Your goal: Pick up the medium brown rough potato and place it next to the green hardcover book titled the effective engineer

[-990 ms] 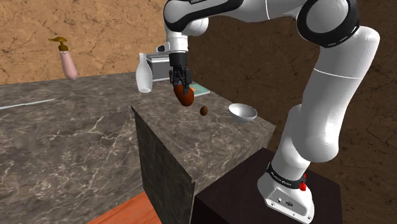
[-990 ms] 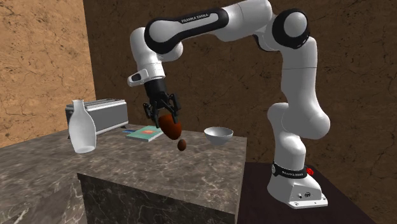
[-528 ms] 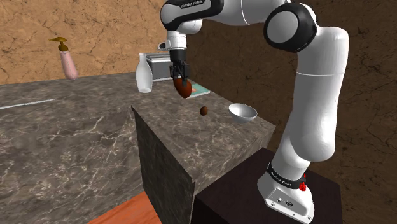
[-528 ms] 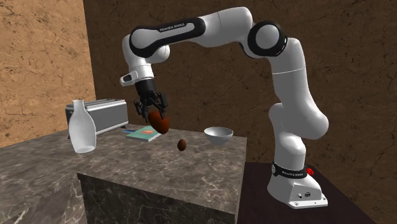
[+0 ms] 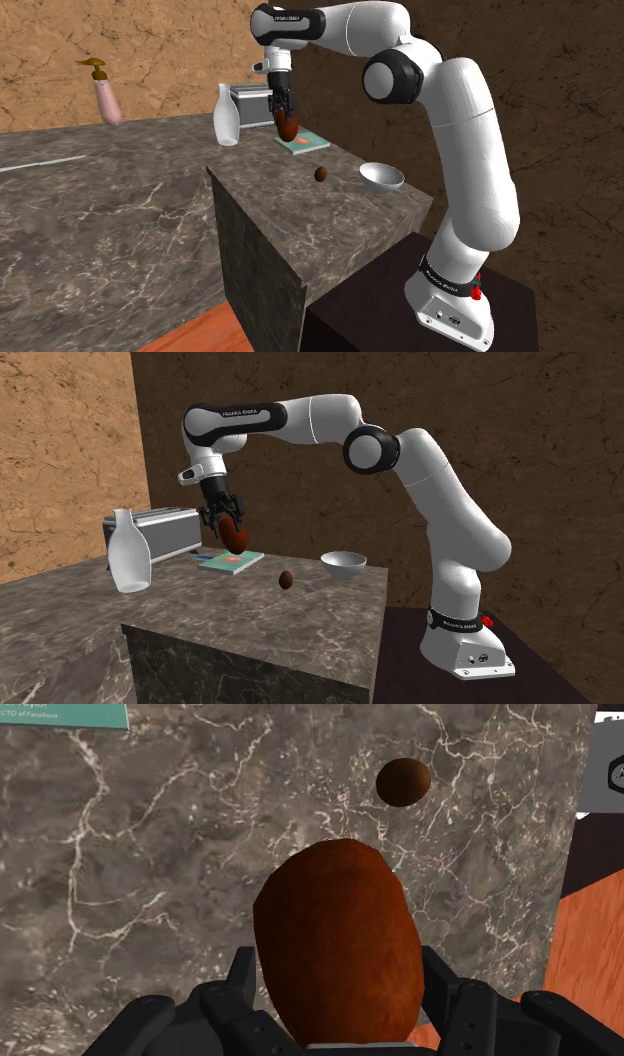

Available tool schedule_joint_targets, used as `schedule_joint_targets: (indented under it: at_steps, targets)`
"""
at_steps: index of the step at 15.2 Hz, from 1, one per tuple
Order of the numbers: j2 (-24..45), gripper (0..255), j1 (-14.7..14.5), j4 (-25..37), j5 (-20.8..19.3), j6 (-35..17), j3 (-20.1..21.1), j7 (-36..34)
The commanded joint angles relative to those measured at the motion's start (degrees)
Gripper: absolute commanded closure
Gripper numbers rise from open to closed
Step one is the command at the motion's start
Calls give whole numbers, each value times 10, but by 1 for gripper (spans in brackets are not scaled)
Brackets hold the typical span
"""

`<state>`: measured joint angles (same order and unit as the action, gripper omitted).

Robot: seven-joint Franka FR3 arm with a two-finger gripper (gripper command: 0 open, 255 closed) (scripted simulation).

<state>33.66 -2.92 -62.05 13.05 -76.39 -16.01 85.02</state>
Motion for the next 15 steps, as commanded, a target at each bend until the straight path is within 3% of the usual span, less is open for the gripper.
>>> schedule_joint_targets:
  at_steps: [1,15]
  targets:
    - [36,255,17,52,5,18,0,10]
    - [26,255,2,-74,3,-96,0,24]
